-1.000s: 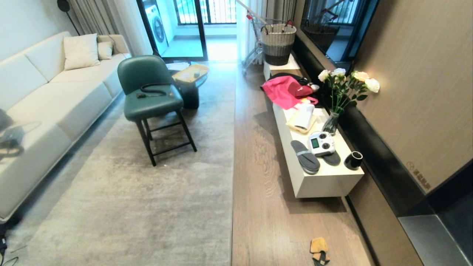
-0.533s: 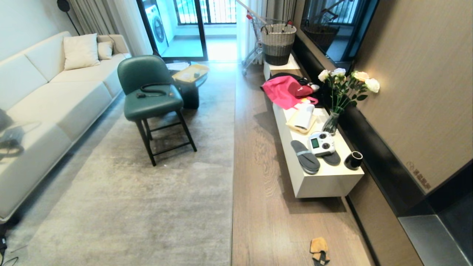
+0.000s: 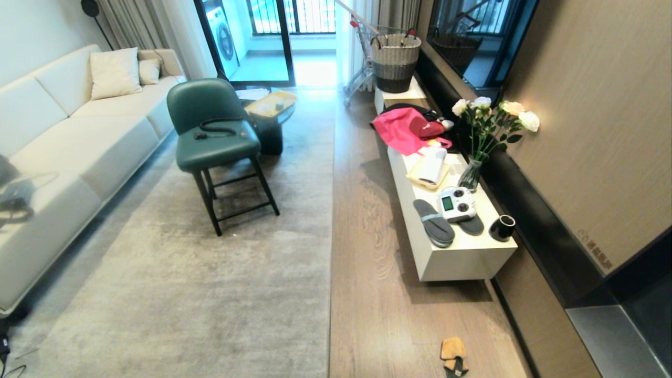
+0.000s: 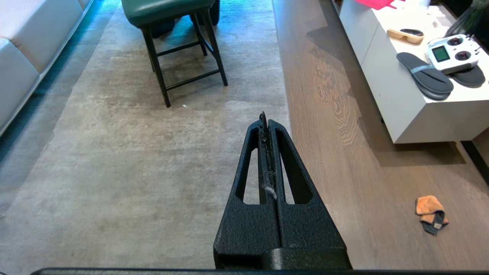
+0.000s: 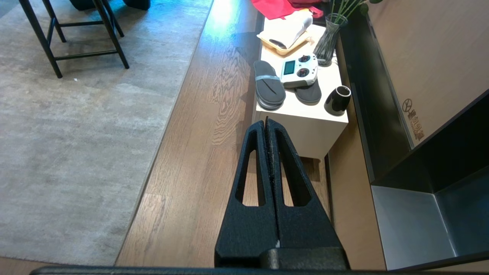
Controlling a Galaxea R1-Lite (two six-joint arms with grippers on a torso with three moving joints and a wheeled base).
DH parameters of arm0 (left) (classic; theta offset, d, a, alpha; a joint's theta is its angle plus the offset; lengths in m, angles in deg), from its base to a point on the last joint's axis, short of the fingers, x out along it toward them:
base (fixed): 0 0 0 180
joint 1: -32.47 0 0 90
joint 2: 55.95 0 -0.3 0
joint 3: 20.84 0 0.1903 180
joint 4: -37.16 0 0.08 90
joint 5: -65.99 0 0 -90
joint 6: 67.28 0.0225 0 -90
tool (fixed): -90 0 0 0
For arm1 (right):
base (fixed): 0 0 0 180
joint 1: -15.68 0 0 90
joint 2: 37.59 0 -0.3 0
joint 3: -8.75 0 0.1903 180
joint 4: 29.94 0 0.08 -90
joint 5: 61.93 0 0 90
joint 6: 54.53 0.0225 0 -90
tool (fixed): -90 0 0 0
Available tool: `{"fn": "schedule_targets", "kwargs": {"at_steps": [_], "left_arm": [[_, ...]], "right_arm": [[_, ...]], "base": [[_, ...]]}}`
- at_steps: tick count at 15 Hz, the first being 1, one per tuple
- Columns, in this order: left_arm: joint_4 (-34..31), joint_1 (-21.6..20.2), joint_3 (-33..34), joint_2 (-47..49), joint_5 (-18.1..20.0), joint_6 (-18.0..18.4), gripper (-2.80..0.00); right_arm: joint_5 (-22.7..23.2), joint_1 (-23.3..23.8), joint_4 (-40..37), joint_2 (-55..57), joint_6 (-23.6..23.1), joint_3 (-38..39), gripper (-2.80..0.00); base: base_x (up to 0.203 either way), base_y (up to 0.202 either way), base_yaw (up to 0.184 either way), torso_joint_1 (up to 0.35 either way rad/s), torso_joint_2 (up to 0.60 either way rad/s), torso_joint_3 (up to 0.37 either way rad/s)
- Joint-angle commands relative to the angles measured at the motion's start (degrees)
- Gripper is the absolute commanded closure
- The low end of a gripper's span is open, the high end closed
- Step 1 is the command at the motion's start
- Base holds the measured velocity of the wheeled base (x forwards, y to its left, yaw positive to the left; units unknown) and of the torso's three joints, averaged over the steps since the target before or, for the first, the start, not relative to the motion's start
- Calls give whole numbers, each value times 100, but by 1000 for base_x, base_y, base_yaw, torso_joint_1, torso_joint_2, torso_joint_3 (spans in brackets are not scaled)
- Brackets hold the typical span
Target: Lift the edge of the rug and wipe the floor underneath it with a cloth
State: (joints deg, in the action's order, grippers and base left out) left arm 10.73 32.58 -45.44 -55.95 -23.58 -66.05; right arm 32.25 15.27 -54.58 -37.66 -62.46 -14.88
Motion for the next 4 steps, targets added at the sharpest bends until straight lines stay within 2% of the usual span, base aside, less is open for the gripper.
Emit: {"fn": "schedule_targets", "kwargs": {"at_steps": [1,4], "left_arm": [[-2,-2,0,0,0,0,0],[-2,-2,0,0,0,0,0]], "right_arm": [[4,-2,-5,7,-1,0,0],[4,-2,-5,7,-6,0,0]], "base": [[0,0,0,0,0,0],[0,0,0,0,0,0]]}}
